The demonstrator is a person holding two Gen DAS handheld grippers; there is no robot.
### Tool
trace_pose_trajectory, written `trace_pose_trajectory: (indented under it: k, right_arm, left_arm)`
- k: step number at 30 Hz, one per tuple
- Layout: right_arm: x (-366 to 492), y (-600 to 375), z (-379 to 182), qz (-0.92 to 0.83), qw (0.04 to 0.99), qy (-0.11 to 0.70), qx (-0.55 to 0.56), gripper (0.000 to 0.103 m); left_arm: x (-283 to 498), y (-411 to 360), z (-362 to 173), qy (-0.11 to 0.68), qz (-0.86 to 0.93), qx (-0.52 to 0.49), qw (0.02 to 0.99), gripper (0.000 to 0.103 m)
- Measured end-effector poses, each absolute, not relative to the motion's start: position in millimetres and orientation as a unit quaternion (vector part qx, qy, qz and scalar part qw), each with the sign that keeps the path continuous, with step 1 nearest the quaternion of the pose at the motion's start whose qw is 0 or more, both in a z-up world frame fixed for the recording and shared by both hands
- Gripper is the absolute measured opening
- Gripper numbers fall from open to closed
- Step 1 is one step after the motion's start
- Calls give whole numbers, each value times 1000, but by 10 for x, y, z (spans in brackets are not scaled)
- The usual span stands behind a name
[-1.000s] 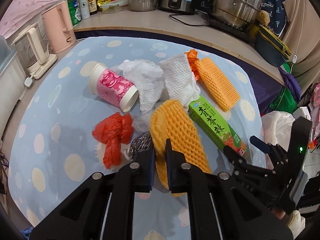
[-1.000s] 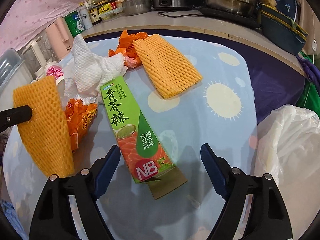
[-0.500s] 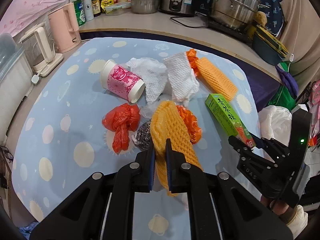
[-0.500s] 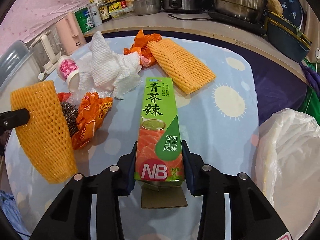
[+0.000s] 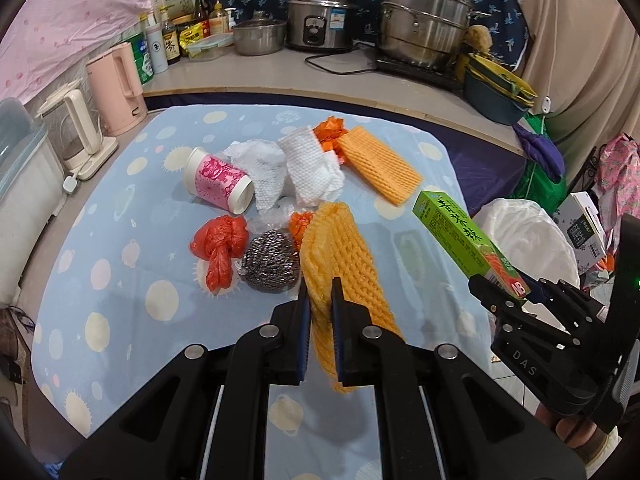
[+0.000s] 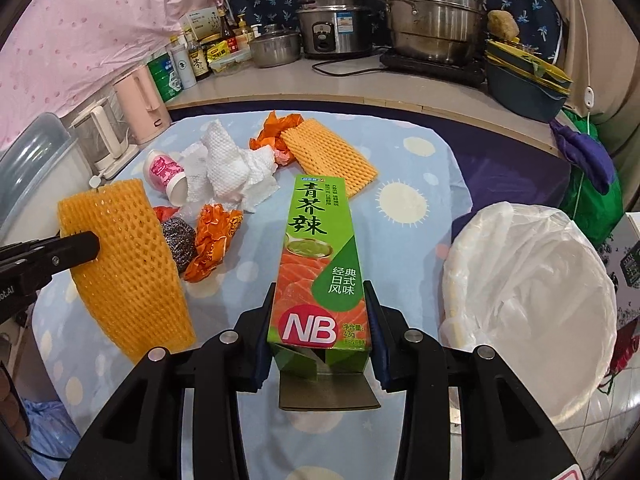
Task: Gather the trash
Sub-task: 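Carry both items over the white bin and open both tools to drop them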
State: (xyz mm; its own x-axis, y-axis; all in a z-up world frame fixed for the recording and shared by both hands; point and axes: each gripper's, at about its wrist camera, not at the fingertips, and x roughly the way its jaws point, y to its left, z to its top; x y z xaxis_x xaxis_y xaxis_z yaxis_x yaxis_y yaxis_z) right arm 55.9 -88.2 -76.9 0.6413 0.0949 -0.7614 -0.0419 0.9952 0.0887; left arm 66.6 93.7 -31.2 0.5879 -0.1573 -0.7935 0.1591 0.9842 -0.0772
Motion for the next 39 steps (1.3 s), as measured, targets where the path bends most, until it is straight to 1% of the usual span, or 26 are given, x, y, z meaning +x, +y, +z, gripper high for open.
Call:
trace_pose_trajectory:
  k: [9, 18, 30, 34, 39]
  right_arm:
    - [194, -1336, -536, -36, 907, 415, 63, 37]
    - [-44, -1929, -485, -113, 896, 416, 104, 37]
    - [-128, -2518, -794, -183, 871, 435, 134, 37]
    - [-110, -2625, -900, -191, 865, 441, 144, 37]
    - [-67, -2749, -1007, -199, 858, 448, 157, 37]
  left_arm:
    - [496, 578, -131, 422, -125, 28, 898, 9]
    - [421, 36, 13, 399, -169, 55, 900, 9]
    - [546, -777, 139, 367, -233, 69, 898, 9]
    - [636, -1061, 87, 360, -244, 77, 897, 9]
    - [792, -1364, -123, 381, -255, 88, 884, 9]
